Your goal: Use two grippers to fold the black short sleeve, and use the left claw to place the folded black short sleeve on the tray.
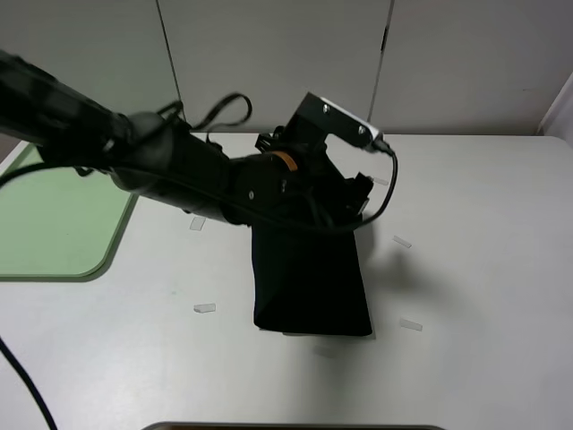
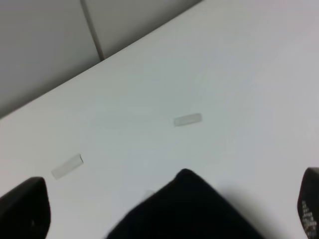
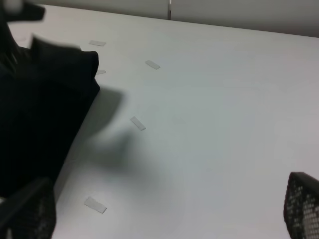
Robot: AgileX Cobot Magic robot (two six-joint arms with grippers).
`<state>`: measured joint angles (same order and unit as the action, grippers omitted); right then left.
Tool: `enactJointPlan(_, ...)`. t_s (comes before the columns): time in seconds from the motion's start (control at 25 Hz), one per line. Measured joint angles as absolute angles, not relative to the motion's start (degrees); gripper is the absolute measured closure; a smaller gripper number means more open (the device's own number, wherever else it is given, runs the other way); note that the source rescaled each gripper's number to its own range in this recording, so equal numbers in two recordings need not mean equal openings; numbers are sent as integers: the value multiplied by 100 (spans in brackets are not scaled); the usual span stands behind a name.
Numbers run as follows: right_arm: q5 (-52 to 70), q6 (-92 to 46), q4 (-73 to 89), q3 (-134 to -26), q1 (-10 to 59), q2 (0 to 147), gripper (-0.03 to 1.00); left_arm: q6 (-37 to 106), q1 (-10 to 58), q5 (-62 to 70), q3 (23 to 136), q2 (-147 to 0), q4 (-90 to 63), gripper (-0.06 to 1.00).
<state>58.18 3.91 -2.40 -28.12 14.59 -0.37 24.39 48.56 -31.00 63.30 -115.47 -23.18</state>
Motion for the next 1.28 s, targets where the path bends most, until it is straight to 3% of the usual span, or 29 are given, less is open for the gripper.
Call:
enactJointPlan(0.2,5818,391,-240,-2812,1459,-37,-3,2754,4770,-1203,6282,-10611,-3682,-5)
enactJointPlan(0.48,5818,391,-240,-2812,1459,-37,-3,2953,4362,122,5262,-9728,-4901,-5)
enactJointPlan(0.8,5818,391,-240,-2812,1459,-37,-3,3349,3883,582,4206,-9259,-6109,-5)
enactJointPlan(1.28,5818,391,-240,-2812,1459,-37,-3,5729,3594,405,3790,-9415,-8517,-5)
